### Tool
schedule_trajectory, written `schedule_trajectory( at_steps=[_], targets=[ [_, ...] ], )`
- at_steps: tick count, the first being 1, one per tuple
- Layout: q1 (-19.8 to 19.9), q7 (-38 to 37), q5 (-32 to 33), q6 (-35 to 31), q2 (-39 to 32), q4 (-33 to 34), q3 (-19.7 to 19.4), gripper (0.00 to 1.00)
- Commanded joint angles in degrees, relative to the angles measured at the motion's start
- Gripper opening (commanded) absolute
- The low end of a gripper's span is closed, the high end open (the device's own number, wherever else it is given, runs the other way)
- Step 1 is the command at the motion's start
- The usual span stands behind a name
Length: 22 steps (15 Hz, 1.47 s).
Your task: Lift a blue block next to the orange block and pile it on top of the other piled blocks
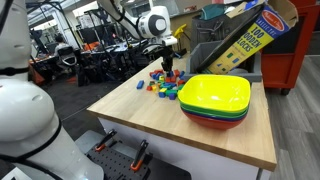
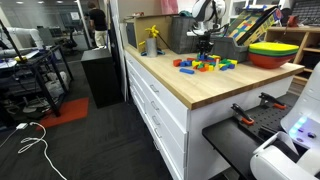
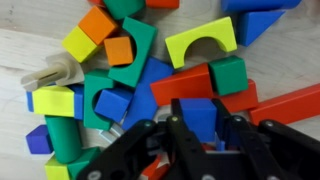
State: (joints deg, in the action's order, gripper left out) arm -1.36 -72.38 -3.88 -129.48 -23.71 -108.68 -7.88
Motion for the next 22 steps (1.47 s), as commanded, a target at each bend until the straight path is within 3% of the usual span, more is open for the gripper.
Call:
schedule_trajectory(
  at_steps=[1,22],
  targets=[
    [0.9,-2.44,-0.94,-0.85,1.15,-1.0,-0.68,0.08],
    [4.21,-2.95,-3.68,-4.18,-2.19,-2.36,-1.93,0.08]
  ],
)
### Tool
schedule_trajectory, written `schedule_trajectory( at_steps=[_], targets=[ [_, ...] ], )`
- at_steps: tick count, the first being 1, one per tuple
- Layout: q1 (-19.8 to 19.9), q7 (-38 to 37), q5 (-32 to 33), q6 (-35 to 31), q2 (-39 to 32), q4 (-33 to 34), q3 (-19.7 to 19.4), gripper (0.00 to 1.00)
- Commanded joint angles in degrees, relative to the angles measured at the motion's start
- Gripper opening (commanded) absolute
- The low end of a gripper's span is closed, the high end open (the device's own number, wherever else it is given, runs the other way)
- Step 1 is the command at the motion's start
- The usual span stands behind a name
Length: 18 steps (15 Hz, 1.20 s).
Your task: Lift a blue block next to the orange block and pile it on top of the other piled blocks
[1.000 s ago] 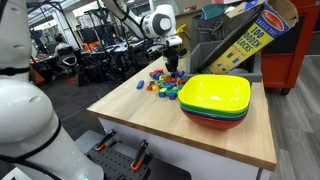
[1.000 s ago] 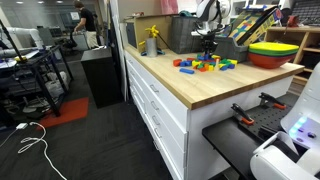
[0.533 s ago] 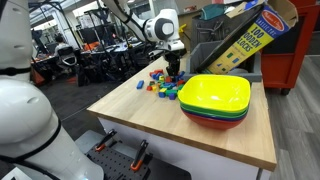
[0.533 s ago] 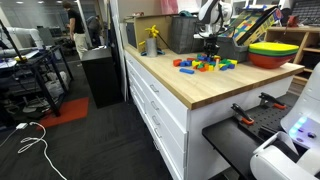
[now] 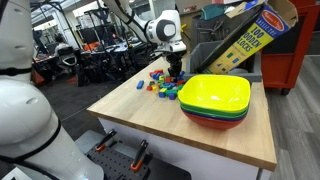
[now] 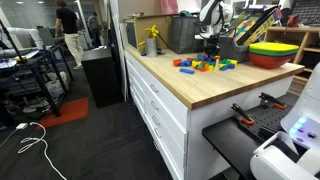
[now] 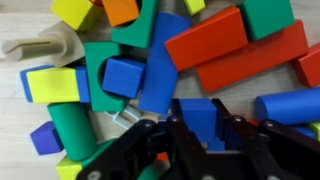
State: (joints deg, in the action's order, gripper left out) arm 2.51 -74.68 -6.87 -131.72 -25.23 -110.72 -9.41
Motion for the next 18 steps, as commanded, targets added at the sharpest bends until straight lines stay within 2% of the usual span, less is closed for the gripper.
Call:
schedule_trajectory(
  at_steps=[1,14,15,16,18],
  targets=[
    [0.43,-0.71,-0.74,-2.14,-0.76,-0.28,-0.48,0.08],
    [1.02,-1.19,-0.25,-2.41,-0.57,-1.24,-2.2,0.08],
    [1.13,-1.03,-0.49,-2.29,-0.53,-1.25,-2.08,0.58],
    [1.12,-0.78,-0.51,-2.37,-0.4,-1.36,-1.96,0.6],
    [0.91,-0.76,-0.44,-2.43,0.07,-1.78,-1.82,0.74]
  ],
)
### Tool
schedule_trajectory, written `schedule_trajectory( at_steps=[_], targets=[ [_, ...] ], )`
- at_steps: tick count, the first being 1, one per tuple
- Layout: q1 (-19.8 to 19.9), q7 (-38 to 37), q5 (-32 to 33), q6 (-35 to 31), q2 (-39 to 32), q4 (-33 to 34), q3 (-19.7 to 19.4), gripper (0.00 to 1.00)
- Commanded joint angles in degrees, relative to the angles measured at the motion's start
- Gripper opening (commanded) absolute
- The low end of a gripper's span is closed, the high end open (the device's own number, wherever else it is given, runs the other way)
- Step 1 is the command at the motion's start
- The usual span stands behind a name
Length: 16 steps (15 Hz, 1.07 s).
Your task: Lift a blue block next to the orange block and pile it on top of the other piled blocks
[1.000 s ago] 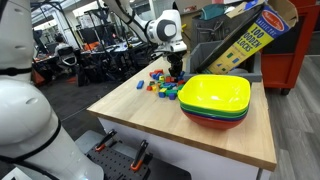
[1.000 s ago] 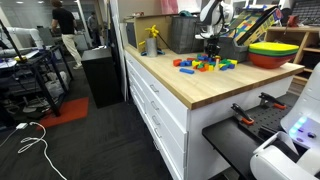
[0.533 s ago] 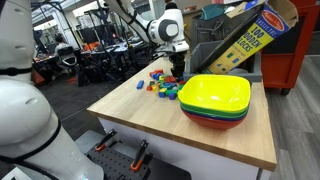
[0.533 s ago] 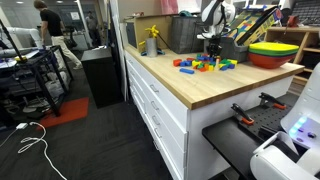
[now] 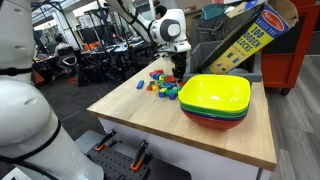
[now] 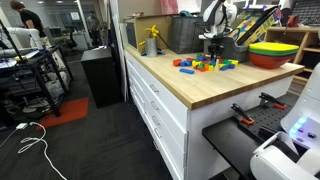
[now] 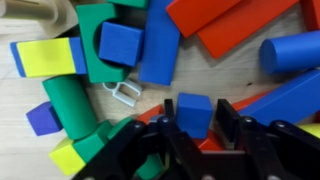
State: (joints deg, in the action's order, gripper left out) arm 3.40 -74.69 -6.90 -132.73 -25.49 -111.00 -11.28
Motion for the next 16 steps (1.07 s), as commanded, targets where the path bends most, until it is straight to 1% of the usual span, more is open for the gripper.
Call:
schedule_trajectory(
  at_steps=[1,3,4,6,8,10,12,16],
  targets=[
    [-0.2,-0.78,-0.32,-1.41,0.93,-1.93,0.14,0.81],
    [-0.76,-0.55,0.0,-1.22,2.55,-3.07,0.38,0.96],
    [-0.98,-0.18,-0.05,-0.9,3.51,-3.7,0.68,1.0],
    [-1.71,0.84,0.29,0.04,5.58,-4.79,1.36,1.0],
    [-3.16,1.32,2.76,0.84,8.17,-6.04,1.6,1.0],
    [-3.78,2.74,4.46,1.53,10.87,-7.56,2.53,1.0],
    [-3.84,6.11,4.48,1.85,13.38,-8.9,3.87,1.0],
    [-3.82,16.39,3.78,3.37,17.25,-10.12,6.74,1.0]
  ],
)
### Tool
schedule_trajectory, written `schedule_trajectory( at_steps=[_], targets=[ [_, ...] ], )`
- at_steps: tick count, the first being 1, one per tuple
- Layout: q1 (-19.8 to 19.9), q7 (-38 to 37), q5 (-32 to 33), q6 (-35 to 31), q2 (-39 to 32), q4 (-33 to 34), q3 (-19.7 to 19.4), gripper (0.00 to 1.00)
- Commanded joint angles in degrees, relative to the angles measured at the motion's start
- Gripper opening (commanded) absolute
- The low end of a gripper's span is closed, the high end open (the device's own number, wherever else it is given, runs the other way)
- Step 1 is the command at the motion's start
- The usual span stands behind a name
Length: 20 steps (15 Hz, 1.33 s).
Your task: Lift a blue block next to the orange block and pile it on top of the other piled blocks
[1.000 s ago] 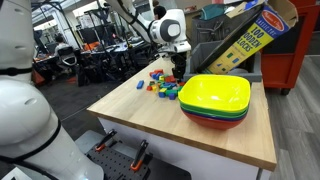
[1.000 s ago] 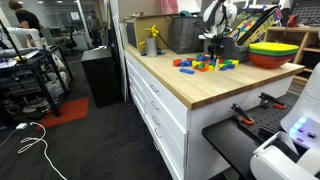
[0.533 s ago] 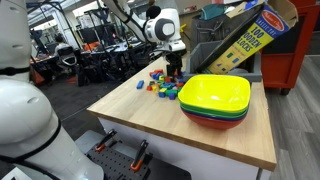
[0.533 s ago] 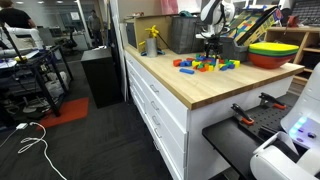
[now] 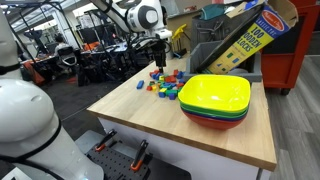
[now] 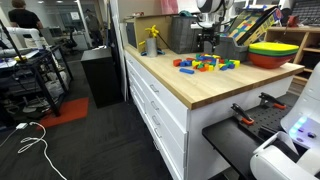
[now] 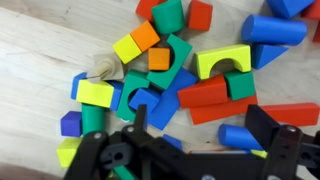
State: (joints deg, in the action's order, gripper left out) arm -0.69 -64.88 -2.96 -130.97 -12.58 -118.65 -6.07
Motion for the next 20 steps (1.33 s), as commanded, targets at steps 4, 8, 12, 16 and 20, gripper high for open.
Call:
schedule_trajectory(
  at_steps=[4,8,12,16,20],
  targets=[
    [-0.33,15.71,0.62,4.44,7.42,-2.18,3.67,1.0],
    [-1.15,25.17,1.72,8.57,9.68,-1.27,5.49,1.0],
    [-1.35,37.02,0.99,11.44,11.81,-1.63,6.67,1.0],
    [-1.07,48.37,0.76,13.4,14.38,-3.14,6.93,1.0],
    [-0.94,57.17,0.98,16.48,18.37,-6.17,6.9,1.0]
  ],
)
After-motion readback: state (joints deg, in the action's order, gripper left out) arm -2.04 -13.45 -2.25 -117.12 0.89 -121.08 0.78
